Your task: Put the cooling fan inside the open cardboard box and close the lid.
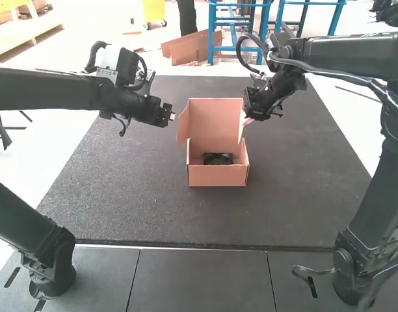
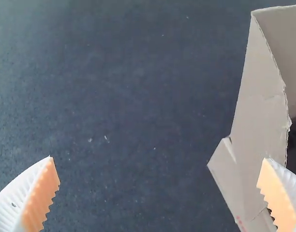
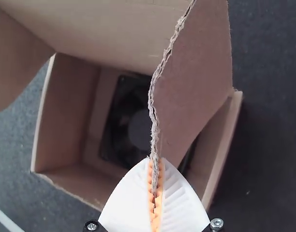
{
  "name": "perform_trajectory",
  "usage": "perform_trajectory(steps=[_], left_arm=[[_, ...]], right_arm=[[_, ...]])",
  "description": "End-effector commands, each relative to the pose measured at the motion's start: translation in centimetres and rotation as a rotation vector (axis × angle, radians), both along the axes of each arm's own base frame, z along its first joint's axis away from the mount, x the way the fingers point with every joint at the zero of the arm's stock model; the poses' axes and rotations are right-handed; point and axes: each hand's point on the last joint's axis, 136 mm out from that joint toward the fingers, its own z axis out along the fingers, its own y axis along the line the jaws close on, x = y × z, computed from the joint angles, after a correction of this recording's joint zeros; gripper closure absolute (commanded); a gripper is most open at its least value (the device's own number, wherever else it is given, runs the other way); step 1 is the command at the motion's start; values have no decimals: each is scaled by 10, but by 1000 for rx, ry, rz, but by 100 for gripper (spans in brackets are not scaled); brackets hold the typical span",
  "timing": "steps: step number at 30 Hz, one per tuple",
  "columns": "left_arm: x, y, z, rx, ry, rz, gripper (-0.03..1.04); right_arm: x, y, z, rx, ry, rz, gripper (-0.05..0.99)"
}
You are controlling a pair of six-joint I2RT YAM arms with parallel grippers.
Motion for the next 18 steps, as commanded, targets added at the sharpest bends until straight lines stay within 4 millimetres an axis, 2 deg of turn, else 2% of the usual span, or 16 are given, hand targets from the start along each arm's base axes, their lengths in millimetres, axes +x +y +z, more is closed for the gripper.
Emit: perform_trajectory(steps=[1,9,18], left_arm=[[8,-7,5,3,-23,-11,4],[18,-12,1,0,-25,-13,4],[27,-25,9,-58,-47,-30,4]], right_arm=[[11,0,29,33,-74,-13,95],[12,3,34,47,-81,-6,95],[11,2,32,47,-74,-6,95]])
